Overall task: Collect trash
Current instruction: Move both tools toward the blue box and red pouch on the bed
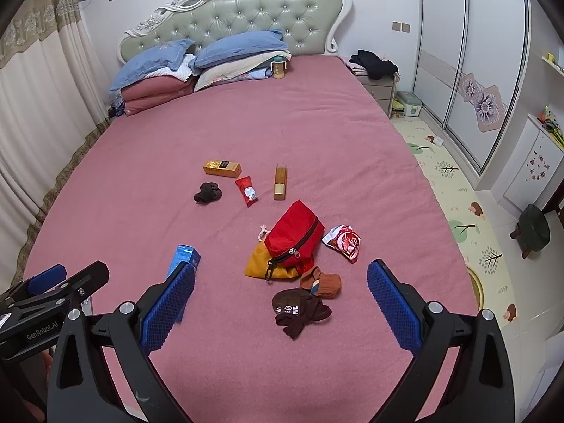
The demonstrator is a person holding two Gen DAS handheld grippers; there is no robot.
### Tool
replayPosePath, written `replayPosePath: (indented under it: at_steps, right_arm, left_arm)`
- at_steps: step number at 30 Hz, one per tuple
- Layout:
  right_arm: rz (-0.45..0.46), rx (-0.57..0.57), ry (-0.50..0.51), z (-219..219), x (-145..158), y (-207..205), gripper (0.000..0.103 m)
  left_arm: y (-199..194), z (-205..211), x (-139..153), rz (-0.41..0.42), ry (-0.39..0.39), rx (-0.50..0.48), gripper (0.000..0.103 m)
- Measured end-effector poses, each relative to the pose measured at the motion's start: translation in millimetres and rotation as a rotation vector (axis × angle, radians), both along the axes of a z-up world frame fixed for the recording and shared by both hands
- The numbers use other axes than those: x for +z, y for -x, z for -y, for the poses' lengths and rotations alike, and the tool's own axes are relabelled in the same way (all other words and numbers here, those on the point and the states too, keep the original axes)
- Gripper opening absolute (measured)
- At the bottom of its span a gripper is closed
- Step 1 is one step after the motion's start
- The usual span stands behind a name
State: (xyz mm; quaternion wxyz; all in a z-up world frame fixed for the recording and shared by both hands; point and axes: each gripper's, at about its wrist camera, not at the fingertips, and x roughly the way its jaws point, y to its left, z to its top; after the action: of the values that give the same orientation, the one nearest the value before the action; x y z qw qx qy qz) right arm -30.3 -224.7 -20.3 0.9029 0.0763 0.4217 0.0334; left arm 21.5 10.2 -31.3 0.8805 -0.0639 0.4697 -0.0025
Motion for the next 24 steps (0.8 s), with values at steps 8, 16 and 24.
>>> replayPosePath:
  at_steps: [8,16,24]
  right_arm:
    - [-0.016,0.005,-0.004,-1,-3,-2,0.094]
    - [-0.025,0.013,-0.005,-4,-5,-4,0.094]
    - [-0.049,0.015,-0.009,-6,-12,-7,0.094]
  left_arm:
    - [-1,-2,0,-0.013,0.003,-0.003,0.099]
    - [-3,-2,-3,-0.026,0.012,-0.004,0.099]
    - [-5,-4,-10,-0.053,0.021,-0.004,0.099]
